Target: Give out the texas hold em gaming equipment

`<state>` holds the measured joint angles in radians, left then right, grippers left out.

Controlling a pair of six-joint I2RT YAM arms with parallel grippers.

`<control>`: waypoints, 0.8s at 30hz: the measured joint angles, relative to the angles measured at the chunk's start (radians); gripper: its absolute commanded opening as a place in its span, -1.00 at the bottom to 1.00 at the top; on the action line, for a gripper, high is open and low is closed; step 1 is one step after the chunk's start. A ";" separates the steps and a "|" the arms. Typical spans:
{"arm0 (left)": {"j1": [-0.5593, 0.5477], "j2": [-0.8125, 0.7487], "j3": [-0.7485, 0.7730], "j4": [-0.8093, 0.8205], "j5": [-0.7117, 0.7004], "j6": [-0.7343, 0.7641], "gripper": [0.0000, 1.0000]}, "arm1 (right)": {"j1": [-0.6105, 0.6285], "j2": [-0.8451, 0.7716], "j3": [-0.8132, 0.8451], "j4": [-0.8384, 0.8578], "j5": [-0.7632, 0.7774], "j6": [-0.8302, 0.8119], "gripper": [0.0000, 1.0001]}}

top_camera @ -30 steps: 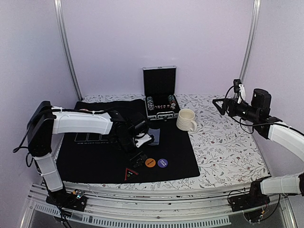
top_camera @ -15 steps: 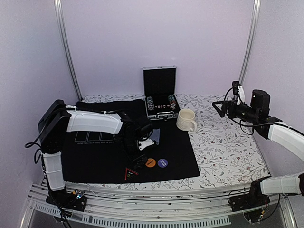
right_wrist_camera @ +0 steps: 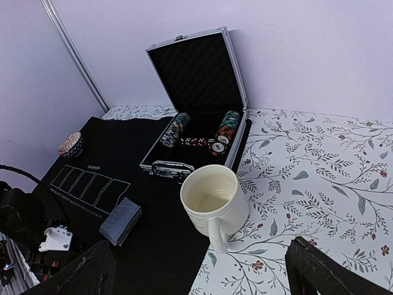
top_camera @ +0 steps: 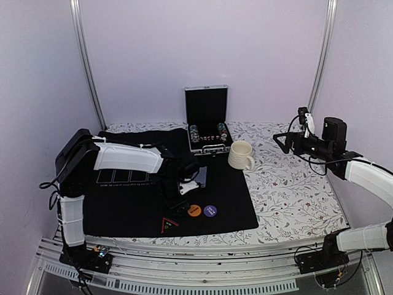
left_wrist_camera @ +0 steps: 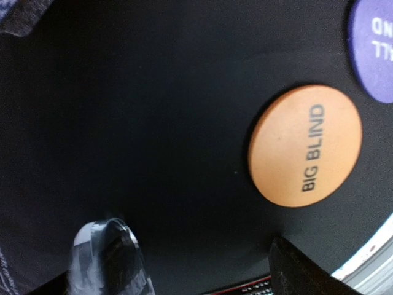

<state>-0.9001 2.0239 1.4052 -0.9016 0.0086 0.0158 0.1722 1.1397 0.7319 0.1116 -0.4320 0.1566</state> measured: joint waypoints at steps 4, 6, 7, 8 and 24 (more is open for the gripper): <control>0.001 0.012 0.006 -0.002 -0.006 0.002 0.72 | 0.000 0.008 0.000 0.000 -0.010 0.000 0.98; 0.001 0.012 0.006 -0.002 -0.006 0.003 0.74 | 0.000 0.012 0.000 0.000 -0.013 0.000 0.98; 0.001 0.012 0.006 -0.002 -0.006 0.005 0.72 | 0.000 0.013 0.000 0.000 -0.015 0.000 0.98; 0.001 0.012 0.006 -0.002 -0.005 0.006 0.68 | 0.000 0.014 0.000 0.000 -0.016 0.000 0.98; 0.015 -0.006 0.006 -0.001 -0.016 0.003 -1.00 | 0.000 0.022 0.000 0.000 -0.025 0.002 0.98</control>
<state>-0.8848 2.0178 1.4109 -0.9024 -0.0074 0.0185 0.1722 1.1618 0.7319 0.1116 -0.4568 0.1581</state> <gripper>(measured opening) 0.079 0.988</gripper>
